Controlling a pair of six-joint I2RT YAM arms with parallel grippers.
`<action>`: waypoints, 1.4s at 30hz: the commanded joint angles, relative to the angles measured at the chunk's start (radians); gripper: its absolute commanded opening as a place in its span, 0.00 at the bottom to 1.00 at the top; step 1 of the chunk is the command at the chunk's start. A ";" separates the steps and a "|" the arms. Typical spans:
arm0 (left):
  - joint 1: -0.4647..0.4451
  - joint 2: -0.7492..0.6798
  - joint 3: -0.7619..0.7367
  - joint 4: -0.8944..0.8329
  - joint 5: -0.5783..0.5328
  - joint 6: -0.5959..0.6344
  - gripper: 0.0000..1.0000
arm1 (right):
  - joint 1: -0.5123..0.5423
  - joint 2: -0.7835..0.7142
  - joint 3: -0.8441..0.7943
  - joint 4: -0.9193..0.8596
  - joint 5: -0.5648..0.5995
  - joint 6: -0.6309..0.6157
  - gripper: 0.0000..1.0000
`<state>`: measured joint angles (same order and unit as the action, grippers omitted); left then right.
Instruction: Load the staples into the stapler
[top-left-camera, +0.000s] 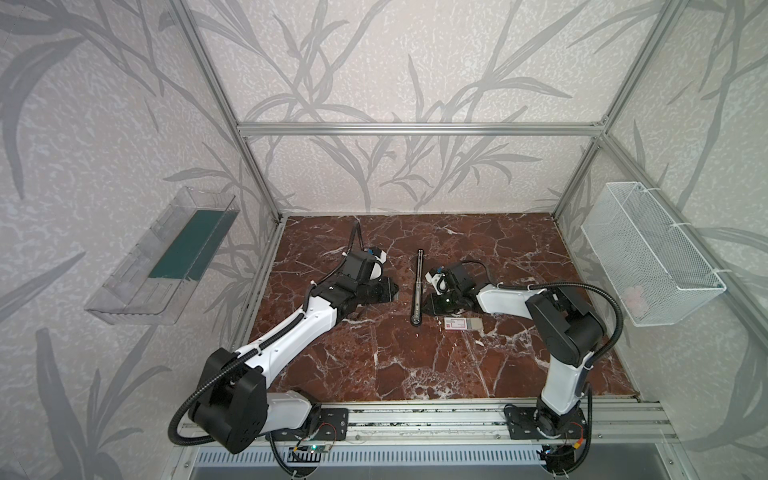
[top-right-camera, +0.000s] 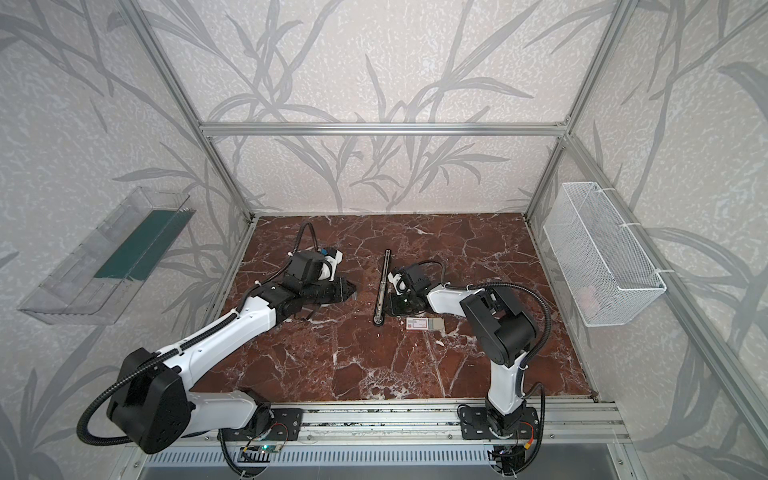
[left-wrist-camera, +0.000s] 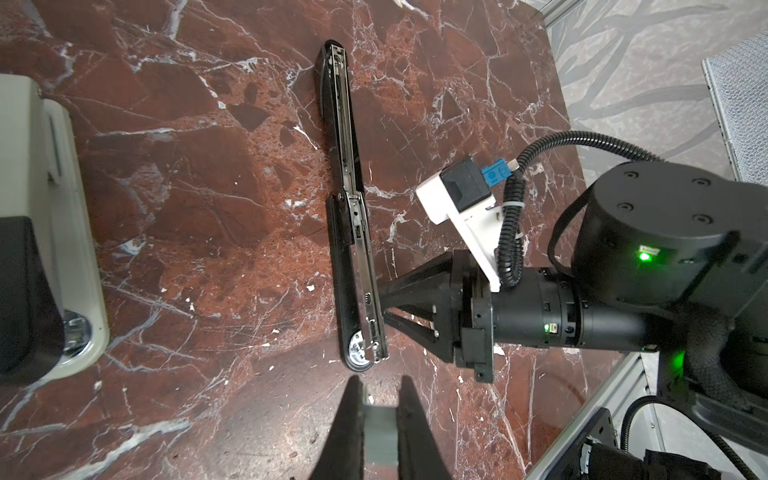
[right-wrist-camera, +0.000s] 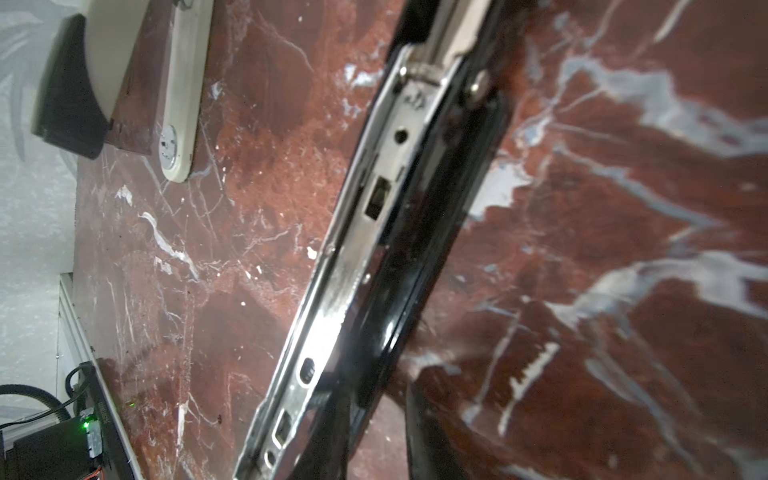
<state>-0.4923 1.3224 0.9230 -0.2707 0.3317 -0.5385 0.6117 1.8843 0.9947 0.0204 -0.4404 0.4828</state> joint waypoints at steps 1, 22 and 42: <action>-0.008 0.031 0.050 -0.019 -0.038 0.021 0.13 | 0.015 0.015 -0.001 0.043 -0.024 0.027 0.26; -0.160 0.507 0.549 -0.376 -0.341 0.106 0.12 | -0.067 -0.623 -0.346 -0.016 0.020 -0.144 0.28; -0.224 0.746 0.746 -0.418 -0.523 0.123 0.11 | -0.067 -0.735 -0.419 0.010 0.064 -0.151 0.28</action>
<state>-0.7116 2.0468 1.6382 -0.6582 -0.1398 -0.4290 0.5434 1.1717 0.5854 0.0154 -0.3847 0.3428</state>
